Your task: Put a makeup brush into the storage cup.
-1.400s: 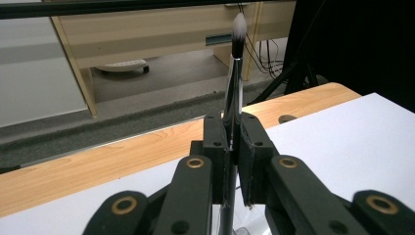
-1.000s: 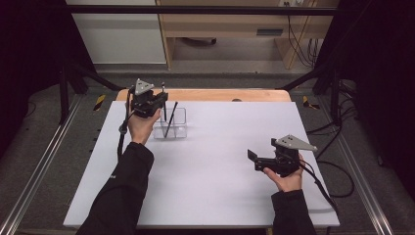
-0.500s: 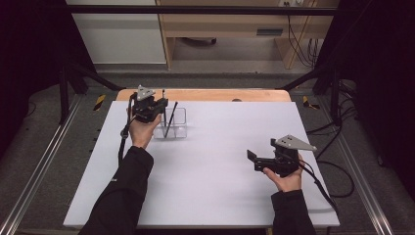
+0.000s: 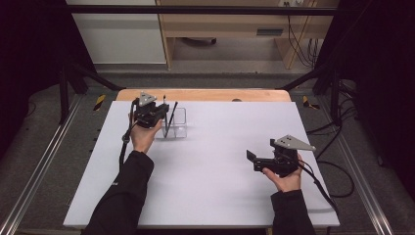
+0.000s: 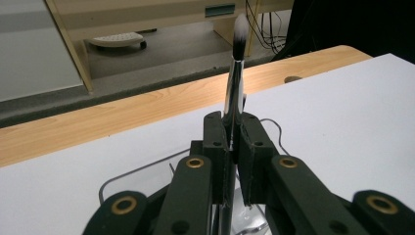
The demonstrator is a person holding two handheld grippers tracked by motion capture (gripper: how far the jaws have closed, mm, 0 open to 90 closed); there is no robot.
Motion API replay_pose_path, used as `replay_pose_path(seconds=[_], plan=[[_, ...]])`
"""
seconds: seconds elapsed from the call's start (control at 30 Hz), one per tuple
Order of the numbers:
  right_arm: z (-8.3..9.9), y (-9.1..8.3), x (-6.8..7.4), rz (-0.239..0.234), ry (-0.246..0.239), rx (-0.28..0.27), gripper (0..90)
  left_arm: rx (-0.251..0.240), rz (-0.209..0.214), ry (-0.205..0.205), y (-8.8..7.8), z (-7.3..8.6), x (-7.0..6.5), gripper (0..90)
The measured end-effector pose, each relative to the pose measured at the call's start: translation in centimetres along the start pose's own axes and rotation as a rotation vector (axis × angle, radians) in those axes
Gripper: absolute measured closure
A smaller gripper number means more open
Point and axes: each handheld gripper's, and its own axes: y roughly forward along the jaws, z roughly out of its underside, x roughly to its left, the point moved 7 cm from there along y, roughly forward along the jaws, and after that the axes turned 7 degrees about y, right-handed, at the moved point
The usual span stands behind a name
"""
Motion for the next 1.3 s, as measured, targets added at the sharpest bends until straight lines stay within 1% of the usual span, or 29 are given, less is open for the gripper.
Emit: replay_pose_path(seconds=[0.13, 0.17, 0.37, 0.53, 0.57, 0.73, 0.97, 1.17, 1.3], plan=[[0.0, 0.0, 0.0, 0.0, -0.002, 0.002, 3.8, 0.003, 0.005, 0.001, -0.1, 0.4, -0.2, 82.7], [0.0, 0.0, 0.0, -0.001, -0.002, 0.002, 3.8, 0.009, 0.006, 0.006, -0.2, 0.5, -0.2, 82.6], [0.1, 0.2, 0.1, -0.001, -0.003, 0.006, 3.8, 0.028, 0.009, 0.007, -0.8, 1.2, -0.5, 81.8], [0.1, 0.2, 0.2, -0.007, 0.001, 0.009, 3.7, 0.023, 0.014, 0.011, -1.6, 1.5, -0.7, 78.1], [0.1, 0.2, 0.3, -0.007, 0.001, 0.008, 3.8, 0.021, 0.015, 0.015, -1.8, 1.5, -0.7, 76.8], [0.1, 0.2, 0.2, -0.006, 0.0, 0.005, 3.7, -0.003, 0.019, 0.002, -2.9, 1.8, -0.7, 68.5], [0.1, 0.2, 0.2, -0.004, -0.002, 0.009, 3.6, -0.038, 0.037, -0.004, -4.4, 1.9, -0.9, 49.9], [0.1, 0.1, 0.2, -0.004, -0.003, 0.006, 3.6, -0.056, 0.041, -0.002, -5.9, 1.9, -1.1, 40.7], [0.0, 0.1, 0.2, -0.005, -0.002, 0.001, 3.5, -0.062, 0.059, -0.013, -6.8, 2.0, -1.3, 33.3]])
